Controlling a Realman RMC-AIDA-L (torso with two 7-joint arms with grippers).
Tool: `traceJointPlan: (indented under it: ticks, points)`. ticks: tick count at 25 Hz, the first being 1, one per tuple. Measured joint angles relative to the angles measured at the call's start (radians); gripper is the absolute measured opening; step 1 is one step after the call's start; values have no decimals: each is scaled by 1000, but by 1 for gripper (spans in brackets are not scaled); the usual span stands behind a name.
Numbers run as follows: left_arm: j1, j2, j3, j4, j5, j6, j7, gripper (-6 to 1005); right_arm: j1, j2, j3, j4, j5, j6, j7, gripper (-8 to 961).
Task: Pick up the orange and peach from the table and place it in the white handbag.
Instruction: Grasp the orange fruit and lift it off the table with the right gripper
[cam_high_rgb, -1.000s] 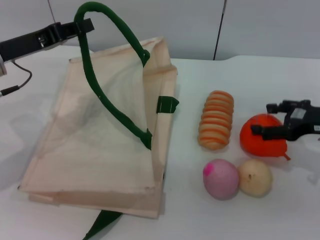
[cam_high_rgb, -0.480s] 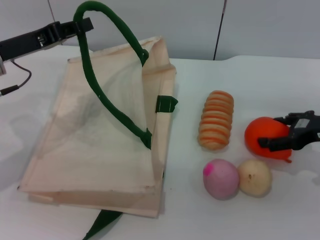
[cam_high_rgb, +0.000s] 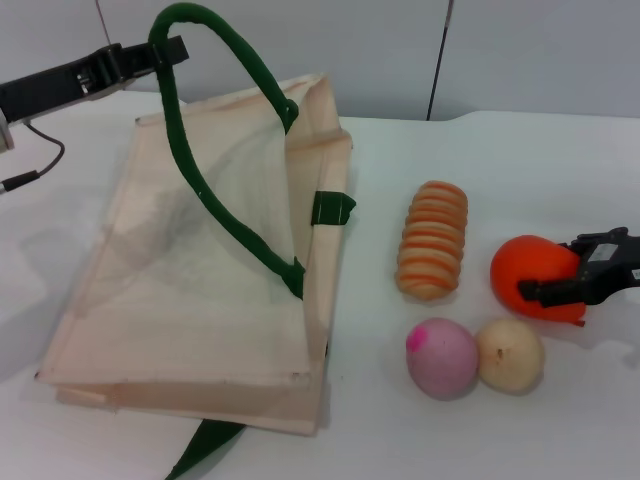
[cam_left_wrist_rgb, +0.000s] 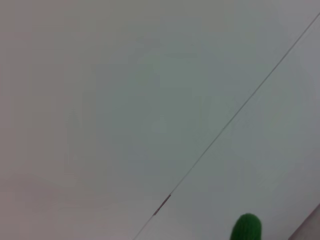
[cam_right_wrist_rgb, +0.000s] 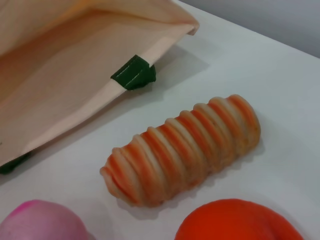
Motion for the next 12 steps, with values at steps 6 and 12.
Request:
traceJointPlan:
  ticks: [6, 12]
  points:
    - [2, 0, 0, 0, 0, 0, 0, 113, 0, 0, 0, 0, -2, 1, 1, 872]
    - [1, 0, 0, 0, 0, 0, 0, 113, 0, 0, -4, -4, -3, -3, 2, 698]
